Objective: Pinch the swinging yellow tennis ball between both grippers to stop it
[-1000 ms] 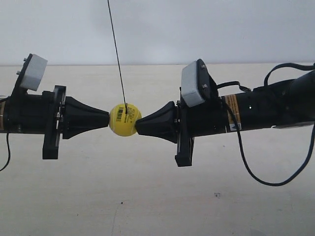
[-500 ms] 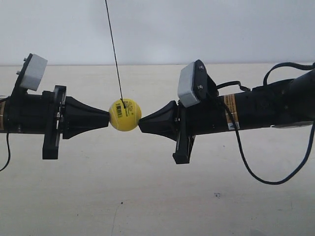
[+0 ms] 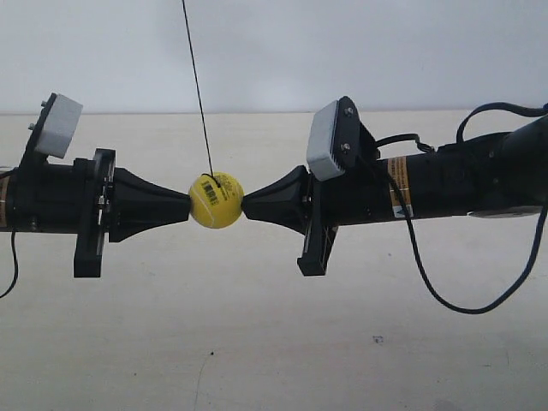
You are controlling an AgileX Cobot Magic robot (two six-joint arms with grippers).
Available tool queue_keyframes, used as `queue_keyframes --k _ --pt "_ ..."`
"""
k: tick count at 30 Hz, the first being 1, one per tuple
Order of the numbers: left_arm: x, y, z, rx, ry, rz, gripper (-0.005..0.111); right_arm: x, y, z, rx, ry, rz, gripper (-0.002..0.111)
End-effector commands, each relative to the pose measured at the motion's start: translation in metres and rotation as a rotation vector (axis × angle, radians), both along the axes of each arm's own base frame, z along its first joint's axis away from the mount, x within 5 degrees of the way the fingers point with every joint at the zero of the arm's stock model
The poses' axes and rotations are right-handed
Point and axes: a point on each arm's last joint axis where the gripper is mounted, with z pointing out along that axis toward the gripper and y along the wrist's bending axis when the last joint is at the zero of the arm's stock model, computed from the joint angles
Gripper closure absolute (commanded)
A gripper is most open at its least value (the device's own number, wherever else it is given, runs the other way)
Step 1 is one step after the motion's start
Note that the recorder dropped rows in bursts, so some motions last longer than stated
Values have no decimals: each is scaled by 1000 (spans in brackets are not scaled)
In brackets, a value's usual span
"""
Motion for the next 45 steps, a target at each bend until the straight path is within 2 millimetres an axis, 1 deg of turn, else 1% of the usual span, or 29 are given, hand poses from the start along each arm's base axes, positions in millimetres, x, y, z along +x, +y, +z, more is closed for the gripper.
queue_keyframes --k 1,26,35,39,45 --pt "1 -1 0 -9 0 -7 102 2 0 1 -1 -12 -15 108" --pt "1 -1 0 -10 0 -7 102 3 1 2 16 -16 -20 108" --pt "1 -1 0 -9 1 -6 102 4 0 1 -1 -18 -32 108" --pt "1 8 3 4 -6 7 102 4 0 1 -10 -20 -39 108" --pt "3 29 6 13 14 68 102 4 -2 5 -24 -33 -49 108"
